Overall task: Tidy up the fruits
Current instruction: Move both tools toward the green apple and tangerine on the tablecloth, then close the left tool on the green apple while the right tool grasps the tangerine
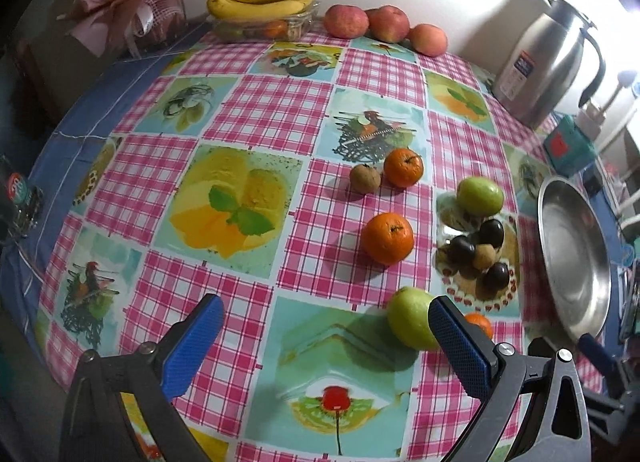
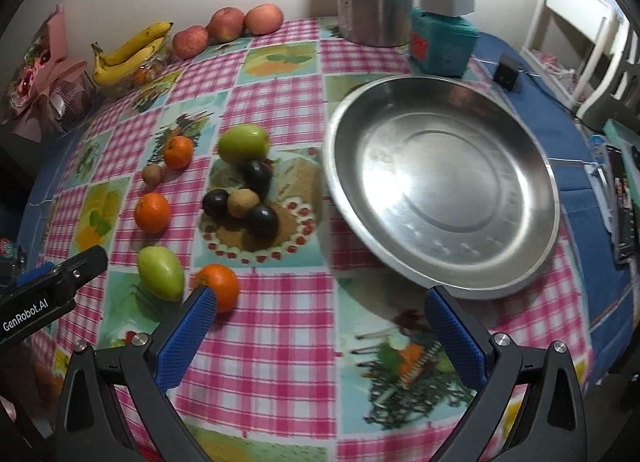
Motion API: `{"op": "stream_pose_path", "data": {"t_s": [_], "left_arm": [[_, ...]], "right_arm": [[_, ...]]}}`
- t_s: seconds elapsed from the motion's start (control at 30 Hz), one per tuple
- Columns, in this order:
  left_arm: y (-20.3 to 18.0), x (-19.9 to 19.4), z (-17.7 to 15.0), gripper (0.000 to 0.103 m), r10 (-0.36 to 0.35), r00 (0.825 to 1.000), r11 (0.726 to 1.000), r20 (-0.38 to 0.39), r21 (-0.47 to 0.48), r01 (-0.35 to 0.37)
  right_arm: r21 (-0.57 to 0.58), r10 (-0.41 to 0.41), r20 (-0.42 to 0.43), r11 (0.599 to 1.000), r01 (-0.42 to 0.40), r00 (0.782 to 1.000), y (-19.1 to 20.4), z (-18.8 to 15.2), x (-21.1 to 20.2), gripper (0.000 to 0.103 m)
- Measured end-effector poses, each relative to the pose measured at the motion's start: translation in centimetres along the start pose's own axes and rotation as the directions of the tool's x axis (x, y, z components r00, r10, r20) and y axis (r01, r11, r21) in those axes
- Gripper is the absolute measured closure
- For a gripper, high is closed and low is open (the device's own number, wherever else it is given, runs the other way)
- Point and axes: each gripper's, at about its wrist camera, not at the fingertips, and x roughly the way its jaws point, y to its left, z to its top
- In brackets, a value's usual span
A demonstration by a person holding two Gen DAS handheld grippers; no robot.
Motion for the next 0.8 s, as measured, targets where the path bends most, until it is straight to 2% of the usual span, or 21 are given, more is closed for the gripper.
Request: {"op": "stream_pose_path", "data": {"t_s": [0.1, 0.2, 0.33, 0.57, 0.67, 0.73, 0.8], "left_arm": [[-0.2, 0.4, 0.2, 0.0, 0.016, 1.0, 1.0, -0.003, 0.005, -0.016], [-0.1, 0.9, 0.5, 0.0, -0.023, 0.999, 1.0, -0.026, -0.018, 0.022], [-0.3, 1.2, 0.9, 0.0, -0.031, 0.999, 0.999, -0.018, -0.03, 0.03], [-1.9, 2.6, 1.0, 0.002, -0.07, 0.994, 0.998, -0.087, -0.001, 0.07], [-2.6, 3.3, 0.8, 0.012, -0.084, 0.989, 0.996, -0.121, 0.013, 0.086], [-3.0, 3.8, 0.6, 0.019, -0.094, 0.985, 0.995, -0.148, 0.015, 0.097], [-3.2, 4.1, 0.4, 0.024, -0.106, 0.981, 0.994, -0.164, 0.013, 0.11]], "right_arm": [[0.003, 0.031, -0.004, 1.0, -0.031, 1.0, 0.7, 0.3, 0.4, 0.0], [0.013, 0.067, -0.016, 0.998, -0.067, 0.998, 1.3, 0.6, 0.8, 0.0], [-0.007, 0.089, -0.033, 0.996, -0.089, 0.996, 2.8, 0.9, 1.6, 0.001], [-0.071, 0.099, -0.089, 0.992, -0.105, 0.991, 4.7, 0.7, 3.1, 0.019], [-0.081, 0.109, -0.113, 0.99, -0.118, 0.988, 5.1, 0.7, 3.7, 0.029], [-0.08, 0.116, -0.124, 0.989, -0.126, 0.985, 5.2, 0.7, 4.1, 0.03], [-0.085, 0.121, -0.135, 0.987, -0.133, 0.983, 5.3, 0.7, 4.5, 0.04]]}}
